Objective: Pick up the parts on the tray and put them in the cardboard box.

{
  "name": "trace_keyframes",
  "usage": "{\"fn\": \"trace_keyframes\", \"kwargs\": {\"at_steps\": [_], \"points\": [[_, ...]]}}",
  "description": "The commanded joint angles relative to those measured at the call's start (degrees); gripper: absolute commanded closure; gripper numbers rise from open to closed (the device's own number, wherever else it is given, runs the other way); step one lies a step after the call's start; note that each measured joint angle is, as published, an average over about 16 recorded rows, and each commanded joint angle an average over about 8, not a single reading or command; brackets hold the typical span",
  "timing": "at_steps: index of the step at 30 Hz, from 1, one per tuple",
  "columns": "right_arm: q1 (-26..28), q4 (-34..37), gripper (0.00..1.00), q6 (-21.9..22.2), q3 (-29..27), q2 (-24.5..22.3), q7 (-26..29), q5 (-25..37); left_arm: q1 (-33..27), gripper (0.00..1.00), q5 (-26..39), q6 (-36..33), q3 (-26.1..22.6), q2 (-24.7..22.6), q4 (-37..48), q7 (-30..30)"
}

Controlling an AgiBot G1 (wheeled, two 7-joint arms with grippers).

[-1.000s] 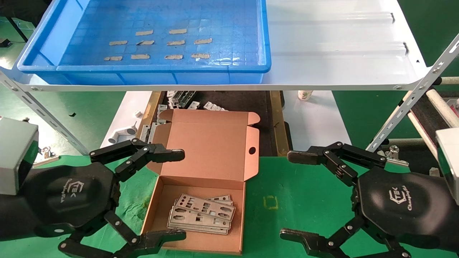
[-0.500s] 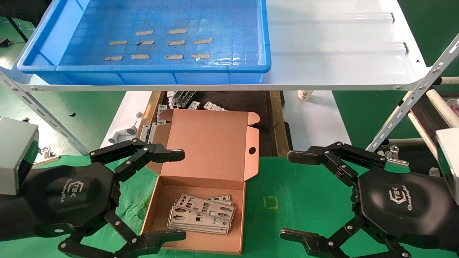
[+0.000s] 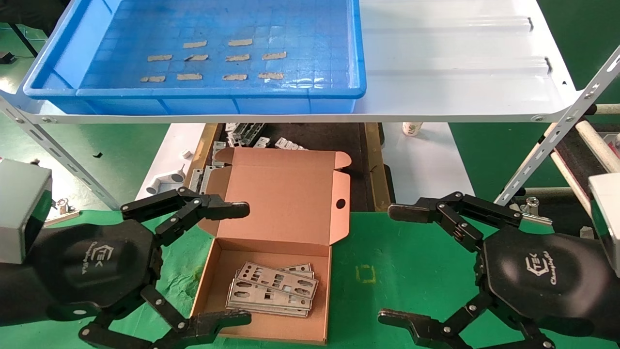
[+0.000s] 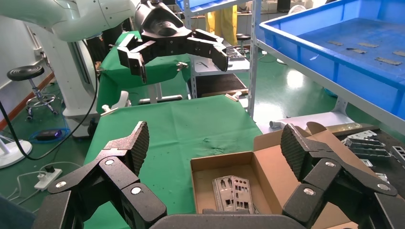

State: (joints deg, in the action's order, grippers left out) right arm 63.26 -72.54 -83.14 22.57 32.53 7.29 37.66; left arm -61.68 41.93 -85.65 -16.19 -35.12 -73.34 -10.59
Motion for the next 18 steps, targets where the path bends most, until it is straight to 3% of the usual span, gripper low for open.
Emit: {"fn": "trace_keyframes", "kwargs": {"at_steps": [1,18], "points": [[0.0,0.0,0.00,0.0,0.0,0.0,0.0,0.0,0.0,0.00,0.0,0.0,0.0,0.0,0.0,0.0],[0.0,0.0,0.00,0.0,0.0,0.0,0.0,0.0,0.0,0.00,0.0,0.0,0.0,0.0,0.0,0.0]]}}
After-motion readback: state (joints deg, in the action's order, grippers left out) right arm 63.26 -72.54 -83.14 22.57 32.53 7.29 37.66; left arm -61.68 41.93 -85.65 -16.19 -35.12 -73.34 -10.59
